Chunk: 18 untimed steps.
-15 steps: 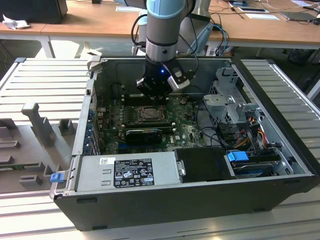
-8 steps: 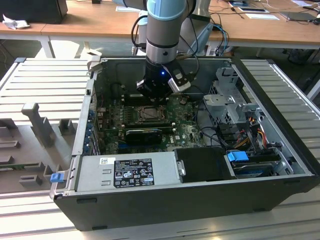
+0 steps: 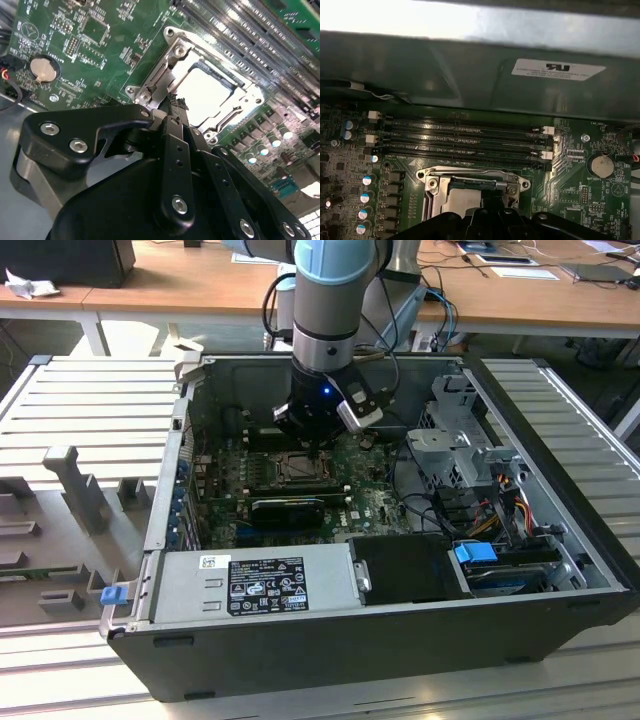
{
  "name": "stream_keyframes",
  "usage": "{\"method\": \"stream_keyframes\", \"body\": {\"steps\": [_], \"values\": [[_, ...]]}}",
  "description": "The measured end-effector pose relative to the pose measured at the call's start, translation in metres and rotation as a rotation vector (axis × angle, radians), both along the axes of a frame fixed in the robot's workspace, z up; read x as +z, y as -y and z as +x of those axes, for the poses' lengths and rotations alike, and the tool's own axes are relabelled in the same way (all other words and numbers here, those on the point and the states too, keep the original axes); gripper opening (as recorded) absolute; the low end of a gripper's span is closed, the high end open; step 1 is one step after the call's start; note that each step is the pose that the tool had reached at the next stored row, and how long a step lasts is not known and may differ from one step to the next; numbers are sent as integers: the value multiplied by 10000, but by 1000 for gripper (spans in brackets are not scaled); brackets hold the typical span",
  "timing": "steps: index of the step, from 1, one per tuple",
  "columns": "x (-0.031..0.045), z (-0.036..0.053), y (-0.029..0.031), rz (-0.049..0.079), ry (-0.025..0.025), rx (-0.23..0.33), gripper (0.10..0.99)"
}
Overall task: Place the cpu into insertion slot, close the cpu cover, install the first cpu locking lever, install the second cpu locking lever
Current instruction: 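Install the second cpu locking lever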
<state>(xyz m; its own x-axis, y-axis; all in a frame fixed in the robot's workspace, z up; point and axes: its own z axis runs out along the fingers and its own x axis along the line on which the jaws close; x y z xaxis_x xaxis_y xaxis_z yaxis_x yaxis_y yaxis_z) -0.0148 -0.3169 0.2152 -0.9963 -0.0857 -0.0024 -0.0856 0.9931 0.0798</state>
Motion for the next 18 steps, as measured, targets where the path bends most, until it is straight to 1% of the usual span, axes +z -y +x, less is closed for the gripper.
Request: {"method": "stream_keyframes", "body": {"steps": [2, 6, 9, 11, 13, 14, 17, 18], "values": [[0, 0, 29, 2, 1, 1, 106], [16, 0, 38, 0, 0, 0, 106], [115, 0, 42, 1, 0, 0, 106], [143, 0, 44, 1, 0, 0, 106], [145, 1, 55, 2, 1, 3, 106], [146, 0, 64, 2, 1, 1, 106], [145, 0, 132, 2, 1, 0, 106], [145, 0, 162, 2, 1, 0, 106]]}}
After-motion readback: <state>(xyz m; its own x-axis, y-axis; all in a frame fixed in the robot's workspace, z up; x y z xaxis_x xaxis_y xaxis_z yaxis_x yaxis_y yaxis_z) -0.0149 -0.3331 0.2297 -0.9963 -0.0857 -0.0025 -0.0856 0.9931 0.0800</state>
